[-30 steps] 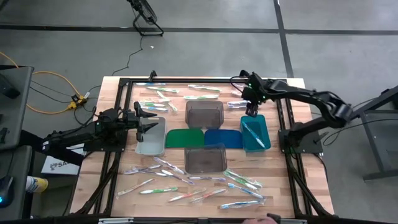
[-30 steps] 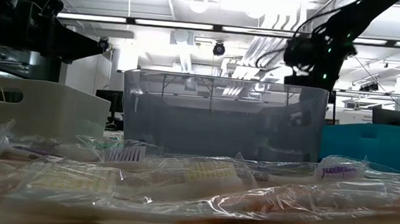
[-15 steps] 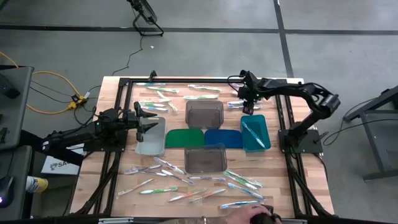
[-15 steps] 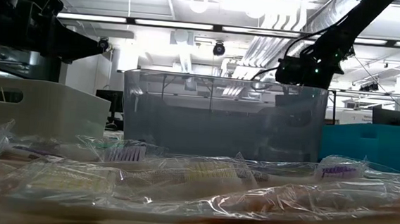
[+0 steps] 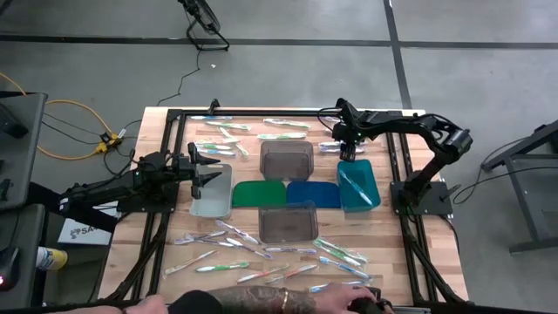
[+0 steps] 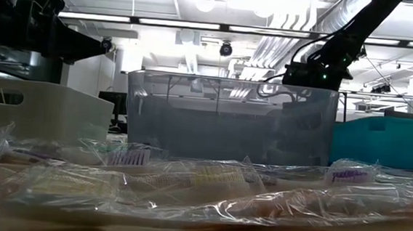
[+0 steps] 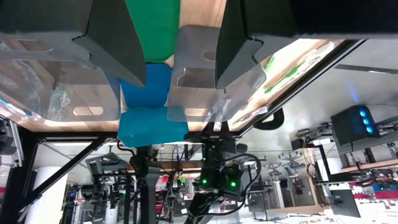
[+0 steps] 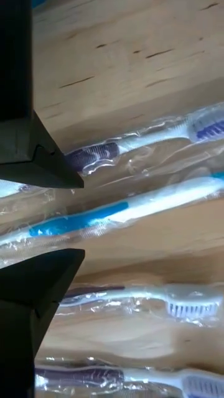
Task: Pick & Place Toothbrushes
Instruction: Put the blue toothbrush into the blue bin
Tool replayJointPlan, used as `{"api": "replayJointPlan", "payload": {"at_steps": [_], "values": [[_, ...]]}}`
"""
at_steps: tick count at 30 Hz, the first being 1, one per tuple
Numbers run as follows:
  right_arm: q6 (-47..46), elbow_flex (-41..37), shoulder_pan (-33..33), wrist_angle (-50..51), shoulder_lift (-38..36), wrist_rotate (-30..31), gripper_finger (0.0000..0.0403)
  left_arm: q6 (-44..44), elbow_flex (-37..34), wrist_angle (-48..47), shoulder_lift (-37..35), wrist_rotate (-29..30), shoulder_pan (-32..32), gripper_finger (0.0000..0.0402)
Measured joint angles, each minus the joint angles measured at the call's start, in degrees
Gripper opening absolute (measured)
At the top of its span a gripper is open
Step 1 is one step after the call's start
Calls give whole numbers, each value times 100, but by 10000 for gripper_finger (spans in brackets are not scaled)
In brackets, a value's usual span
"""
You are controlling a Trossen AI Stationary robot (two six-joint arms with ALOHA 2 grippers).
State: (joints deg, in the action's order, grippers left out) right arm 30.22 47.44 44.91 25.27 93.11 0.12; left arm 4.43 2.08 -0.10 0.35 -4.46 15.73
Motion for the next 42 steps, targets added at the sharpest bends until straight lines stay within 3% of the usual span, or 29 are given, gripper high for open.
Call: {"api": "replayJointPlan", "payload": {"at_steps": [8, 18, 27, 34, 42], "values": [[-15, 0, 0, -256, -21, 346, 162, 0, 1, 0, -1, 1, 0, 187], [-194, -2, -222, -167, -39, 291, 162, 0, -1, 0, 1, 0, 0, 187], [-192, 3, -306, -163, -531, 320, 162, 0, 1, 0, 1, -1, 0, 187], [-162, 667, -163, -75, -469, 227, 162, 0, 1, 0, 1, 1, 0, 187], [299, 1574, -14, 1187, 208, -258, 162, 0, 0, 0, -1, 1, 0, 187]]}}
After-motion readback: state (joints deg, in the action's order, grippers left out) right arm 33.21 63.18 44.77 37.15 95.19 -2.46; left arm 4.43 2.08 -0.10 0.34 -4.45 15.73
